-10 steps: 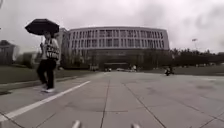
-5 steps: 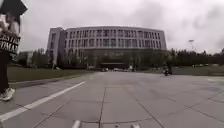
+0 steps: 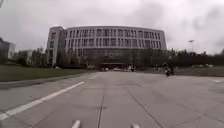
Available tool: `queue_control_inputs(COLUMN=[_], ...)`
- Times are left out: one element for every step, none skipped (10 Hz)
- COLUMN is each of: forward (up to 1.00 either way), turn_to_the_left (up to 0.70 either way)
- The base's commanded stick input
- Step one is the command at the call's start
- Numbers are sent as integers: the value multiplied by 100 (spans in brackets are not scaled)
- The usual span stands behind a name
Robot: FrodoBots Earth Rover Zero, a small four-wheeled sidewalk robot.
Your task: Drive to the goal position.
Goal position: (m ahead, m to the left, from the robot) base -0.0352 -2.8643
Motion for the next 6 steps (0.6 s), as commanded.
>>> queue_control_inputs(forward=[70,70,70,70,70,70], turn_to_the_left=[0,0,0,0,0,0])
